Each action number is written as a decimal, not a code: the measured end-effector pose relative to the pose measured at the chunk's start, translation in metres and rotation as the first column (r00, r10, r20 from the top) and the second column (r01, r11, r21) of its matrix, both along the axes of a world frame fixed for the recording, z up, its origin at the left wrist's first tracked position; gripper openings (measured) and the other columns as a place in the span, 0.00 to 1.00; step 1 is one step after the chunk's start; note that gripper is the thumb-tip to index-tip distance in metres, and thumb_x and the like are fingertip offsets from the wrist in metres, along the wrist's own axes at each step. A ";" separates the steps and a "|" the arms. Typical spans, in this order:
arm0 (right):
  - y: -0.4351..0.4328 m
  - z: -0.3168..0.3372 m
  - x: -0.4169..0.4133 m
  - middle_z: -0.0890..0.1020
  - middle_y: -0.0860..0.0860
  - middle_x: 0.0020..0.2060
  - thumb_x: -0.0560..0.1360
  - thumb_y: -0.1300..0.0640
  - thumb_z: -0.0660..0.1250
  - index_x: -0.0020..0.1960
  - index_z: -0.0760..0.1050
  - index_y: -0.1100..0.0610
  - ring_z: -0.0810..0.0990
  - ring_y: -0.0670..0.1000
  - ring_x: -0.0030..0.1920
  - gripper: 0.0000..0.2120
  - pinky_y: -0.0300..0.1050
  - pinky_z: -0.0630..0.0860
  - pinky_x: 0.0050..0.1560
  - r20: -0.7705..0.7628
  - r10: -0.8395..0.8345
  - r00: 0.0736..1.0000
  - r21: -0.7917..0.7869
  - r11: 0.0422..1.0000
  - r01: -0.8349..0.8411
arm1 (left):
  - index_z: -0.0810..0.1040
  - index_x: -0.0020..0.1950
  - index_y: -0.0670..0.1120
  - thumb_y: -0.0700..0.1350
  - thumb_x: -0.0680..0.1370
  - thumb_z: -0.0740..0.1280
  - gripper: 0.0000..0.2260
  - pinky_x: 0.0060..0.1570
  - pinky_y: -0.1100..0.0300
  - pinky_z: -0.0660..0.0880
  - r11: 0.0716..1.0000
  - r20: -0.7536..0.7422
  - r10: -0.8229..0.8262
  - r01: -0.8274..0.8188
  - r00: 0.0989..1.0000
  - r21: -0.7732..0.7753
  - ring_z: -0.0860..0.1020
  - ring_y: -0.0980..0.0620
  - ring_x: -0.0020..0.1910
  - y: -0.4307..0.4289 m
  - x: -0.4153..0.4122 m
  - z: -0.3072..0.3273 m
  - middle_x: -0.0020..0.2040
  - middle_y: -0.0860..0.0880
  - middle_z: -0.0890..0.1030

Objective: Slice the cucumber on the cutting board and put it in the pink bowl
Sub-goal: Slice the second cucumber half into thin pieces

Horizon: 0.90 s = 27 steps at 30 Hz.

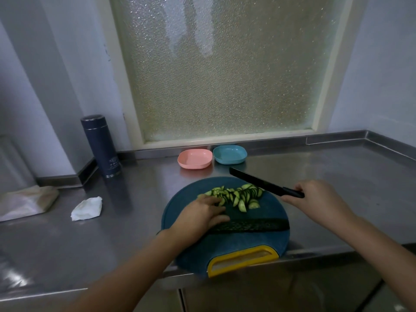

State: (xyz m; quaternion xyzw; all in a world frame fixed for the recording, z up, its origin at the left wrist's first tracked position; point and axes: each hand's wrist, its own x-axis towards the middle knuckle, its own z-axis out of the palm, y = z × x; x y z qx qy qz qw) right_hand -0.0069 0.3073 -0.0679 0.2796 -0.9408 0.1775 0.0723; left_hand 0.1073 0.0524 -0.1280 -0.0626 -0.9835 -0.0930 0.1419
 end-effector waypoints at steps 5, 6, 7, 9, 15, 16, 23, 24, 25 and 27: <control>0.001 -0.003 0.003 0.78 0.53 0.30 0.74 0.45 0.68 0.39 0.77 0.57 0.76 0.50 0.31 0.15 0.45 0.69 0.31 0.031 0.006 0.999 0.010 1.000 -0.006 | 0.69 0.70 0.46 0.56 0.77 0.63 0.25 0.62 0.60 0.65 0.995 0.171 -0.074 0.085 0.982 -0.057 0.70 0.49 0.63 0.014 0.005 0.004 0.65 0.46 0.73; 0.001 -0.002 0.004 0.78 0.53 0.30 0.74 0.45 0.68 0.39 0.77 0.58 0.76 0.50 0.31 0.16 0.45 0.69 0.32 0.049 0.013 0.999 0.007 1.000 -0.013 | 0.70 0.70 0.45 0.54 0.78 0.63 0.23 0.61 0.59 0.66 0.993 0.176 -0.084 0.098 0.981 -0.071 0.71 0.48 0.62 0.017 0.005 0.006 0.64 0.45 0.73; 0.002 -0.002 0.004 0.78 0.54 0.30 0.74 0.45 0.68 0.38 0.77 0.58 0.76 0.51 0.31 0.16 0.45 0.69 0.32 0.073 0.020 0.997 0.001 1.000 -0.020 | 0.70 0.70 0.45 0.52 0.78 0.62 0.22 0.61 0.58 0.67 0.990 0.181 -0.088 0.106 0.980 -0.093 0.72 0.48 0.61 0.020 0.005 0.008 0.63 0.44 0.73; 0.004 0.000 0.006 0.79 0.56 0.31 0.74 0.46 0.68 0.38 0.77 0.59 0.77 0.53 0.32 0.17 0.46 0.70 0.33 0.128 0.038 0.991 -0.019 0.999 -0.036 | 0.70 0.69 0.43 0.50 0.79 0.61 0.20 0.61 0.55 0.67 0.983 0.197 -0.092 0.121 0.976 -0.141 0.71 0.46 0.60 0.023 0.005 0.011 0.63 0.43 0.72; -0.007 0.001 0.015 0.80 0.54 0.33 0.77 0.45 0.63 0.43 0.76 0.58 0.79 0.51 0.33 0.16 0.47 0.76 0.38 0.270 0.110 0.957 -0.044 0.994 -0.101 | 0.63 0.73 0.44 0.48 0.81 0.57 0.21 0.63 0.54 0.66 0.922 0.145 -0.186 0.224 0.972 -0.316 0.68 0.46 0.63 0.018 0.010 0.022 0.65 0.42 0.69; -0.013 -0.001 0.017 0.79 0.53 0.32 0.78 0.45 0.61 0.44 0.76 0.58 0.78 0.50 0.32 0.16 0.46 0.75 0.37 0.301 0.122 0.946 -0.039 0.993 -0.116 | 0.63 0.73 0.44 0.48 0.81 0.57 0.21 0.63 0.54 0.66 0.914 0.146 -0.201 0.239 0.969 -0.328 0.68 0.46 0.63 0.016 0.013 0.024 0.65 0.43 0.69; -0.066 -0.015 0.030 0.78 0.53 0.32 0.79 0.45 0.60 0.42 0.74 0.57 0.78 0.49 0.28 0.17 0.45 0.76 0.34 0.404 0.228 0.886 0.033 0.964 -0.263 | 0.76 0.63 0.43 0.50 0.78 0.57 0.19 0.49 0.59 0.77 0.909 0.118 -0.216 0.243 0.969 -0.337 0.77 0.47 0.51 -0.009 0.035 0.027 0.54 0.44 0.77; -0.072 -0.017 0.032 0.78 0.53 0.32 0.79 0.45 0.60 0.41 0.74 0.56 0.78 0.49 0.28 0.16 0.45 0.77 0.34 0.408 0.239 0.881 0.035 0.960 -0.276 | 0.78 0.60 0.45 0.51 0.76 0.55 0.20 0.44 0.62 0.77 0.905 0.098 -0.224 0.244 0.970 -0.349 0.79 0.50 0.47 -0.014 0.038 0.027 0.51 0.47 0.78; -0.078 -0.019 0.034 0.78 0.53 0.32 0.79 0.45 0.60 0.41 0.74 0.56 0.78 0.49 0.28 0.16 0.45 0.76 0.34 0.417 0.246 0.875 0.029 0.958 -0.284 | 0.79 0.58 0.46 0.52 0.75 0.55 0.20 0.41 0.65 0.77 0.900 0.087 -0.224 0.240 0.971 -0.364 0.79 0.52 0.45 -0.017 0.041 0.028 0.49 0.48 0.79; -0.087 -0.022 0.036 0.79 0.54 0.34 0.79 0.45 0.60 0.43 0.75 0.57 0.78 0.50 0.29 0.16 0.46 0.77 0.36 0.429 0.247 0.869 0.023 0.958 -0.284 | 0.79 0.57 0.48 0.53 0.74 0.54 0.20 0.39 0.67 0.76 0.888 0.056 -0.232 0.235 0.971 -0.396 0.78 0.55 0.44 -0.020 0.045 0.028 0.48 0.50 0.79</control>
